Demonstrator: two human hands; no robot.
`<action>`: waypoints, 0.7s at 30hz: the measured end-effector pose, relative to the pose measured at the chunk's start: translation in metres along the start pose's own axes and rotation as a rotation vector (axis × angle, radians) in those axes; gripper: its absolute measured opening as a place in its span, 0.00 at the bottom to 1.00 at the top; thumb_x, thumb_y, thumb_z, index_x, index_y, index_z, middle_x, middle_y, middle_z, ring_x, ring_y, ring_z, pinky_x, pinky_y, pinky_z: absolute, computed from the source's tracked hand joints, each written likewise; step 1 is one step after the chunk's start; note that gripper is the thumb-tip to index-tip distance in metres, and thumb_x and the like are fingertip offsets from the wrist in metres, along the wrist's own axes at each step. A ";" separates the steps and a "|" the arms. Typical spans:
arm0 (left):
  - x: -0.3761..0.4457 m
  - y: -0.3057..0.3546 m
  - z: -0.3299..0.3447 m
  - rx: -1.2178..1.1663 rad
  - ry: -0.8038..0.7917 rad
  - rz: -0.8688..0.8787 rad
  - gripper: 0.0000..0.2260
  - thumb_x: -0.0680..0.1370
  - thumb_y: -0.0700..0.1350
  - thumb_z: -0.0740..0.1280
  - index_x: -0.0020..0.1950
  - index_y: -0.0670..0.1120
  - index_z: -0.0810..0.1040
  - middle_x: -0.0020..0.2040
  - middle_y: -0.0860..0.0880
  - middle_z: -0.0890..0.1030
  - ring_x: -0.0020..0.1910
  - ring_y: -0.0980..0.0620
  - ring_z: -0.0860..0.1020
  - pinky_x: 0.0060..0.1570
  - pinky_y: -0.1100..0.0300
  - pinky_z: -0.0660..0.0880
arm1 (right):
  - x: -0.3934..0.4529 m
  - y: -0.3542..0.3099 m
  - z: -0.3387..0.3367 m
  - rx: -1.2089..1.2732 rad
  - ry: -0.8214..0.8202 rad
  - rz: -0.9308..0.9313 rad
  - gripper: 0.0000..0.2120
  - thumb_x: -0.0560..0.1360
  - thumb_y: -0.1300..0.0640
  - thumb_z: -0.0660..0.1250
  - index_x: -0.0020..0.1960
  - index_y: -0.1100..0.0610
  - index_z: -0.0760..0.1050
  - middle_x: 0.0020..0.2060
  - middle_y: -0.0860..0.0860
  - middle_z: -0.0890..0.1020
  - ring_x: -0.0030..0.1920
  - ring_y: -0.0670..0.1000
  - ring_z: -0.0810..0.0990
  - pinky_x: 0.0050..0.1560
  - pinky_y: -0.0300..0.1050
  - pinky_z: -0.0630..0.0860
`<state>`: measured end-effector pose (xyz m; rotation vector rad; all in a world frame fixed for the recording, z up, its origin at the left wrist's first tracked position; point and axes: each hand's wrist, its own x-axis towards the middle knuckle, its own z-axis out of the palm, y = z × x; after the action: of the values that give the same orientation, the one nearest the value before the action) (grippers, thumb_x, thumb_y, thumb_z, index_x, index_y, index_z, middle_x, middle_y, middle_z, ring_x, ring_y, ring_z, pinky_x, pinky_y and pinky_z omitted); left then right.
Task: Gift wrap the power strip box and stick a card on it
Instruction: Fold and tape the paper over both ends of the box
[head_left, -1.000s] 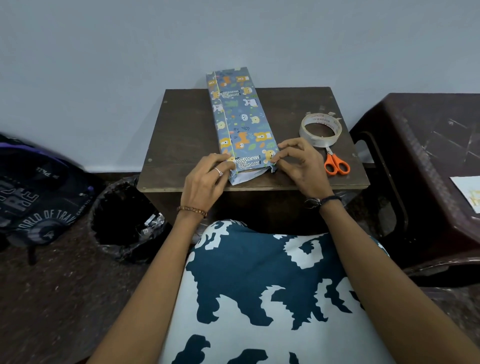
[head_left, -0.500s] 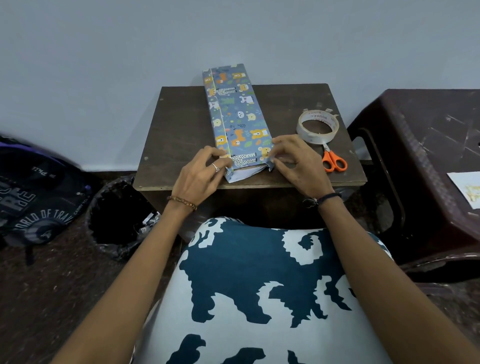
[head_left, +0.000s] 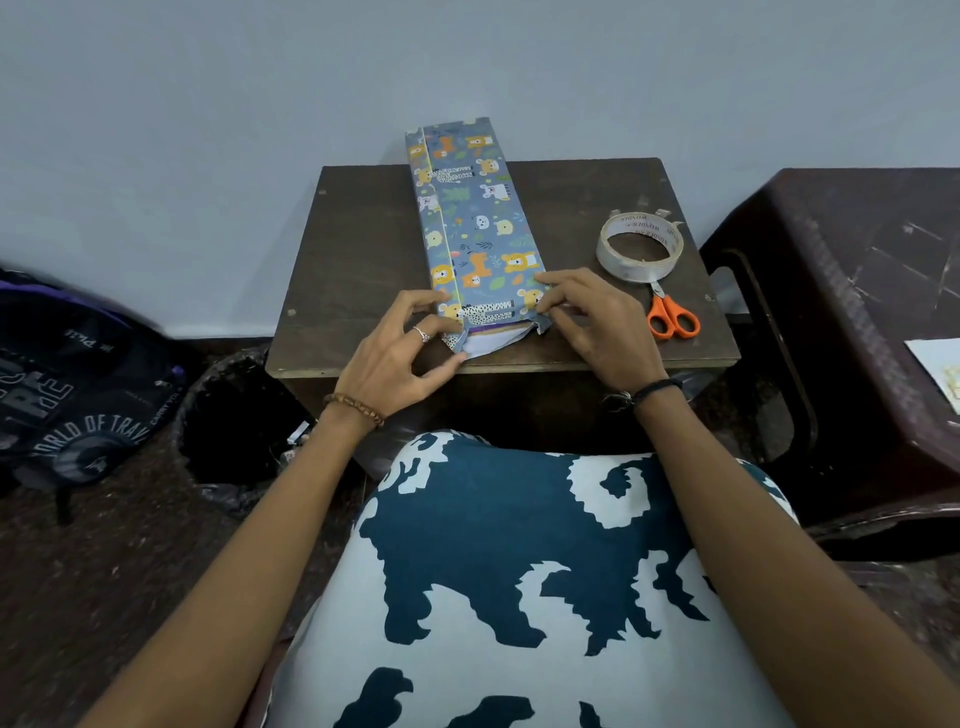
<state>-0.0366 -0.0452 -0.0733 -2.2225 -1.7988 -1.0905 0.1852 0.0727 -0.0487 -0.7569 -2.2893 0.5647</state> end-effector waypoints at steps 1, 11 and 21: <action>-0.001 0.002 0.001 0.010 0.010 -0.009 0.13 0.74 0.54 0.66 0.52 0.47 0.75 0.61 0.49 0.68 0.58 0.50 0.76 0.47 0.50 0.80 | 0.000 0.000 -0.001 0.003 -0.003 0.000 0.06 0.73 0.65 0.65 0.47 0.57 0.79 0.58 0.49 0.79 0.55 0.49 0.79 0.49 0.52 0.77; -0.003 0.010 0.011 0.174 0.099 0.023 0.16 0.73 0.58 0.64 0.53 0.47 0.72 0.59 0.49 0.68 0.56 0.49 0.74 0.46 0.55 0.80 | -0.002 0.001 -0.014 -0.048 -0.231 0.000 0.13 0.71 0.54 0.72 0.55 0.53 0.80 0.67 0.48 0.72 0.63 0.48 0.73 0.56 0.52 0.76; -0.003 0.010 0.014 0.249 0.139 0.039 0.14 0.74 0.55 0.64 0.52 0.47 0.72 0.58 0.49 0.69 0.56 0.50 0.72 0.46 0.56 0.79 | -0.006 -0.001 -0.003 -0.262 -0.082 -0.146 0.05 0.73 0.58 0.68 0.46 0.57 0.83 0.62 0.52 0.77 0.53 0.51 0.80 0.37 0.51 0.80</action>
<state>-0.0212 -0.0441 -0.0817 -1.9802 -1.7215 -0.9300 0.1903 0.0687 -0.0483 -0.6914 -2.5015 0.2348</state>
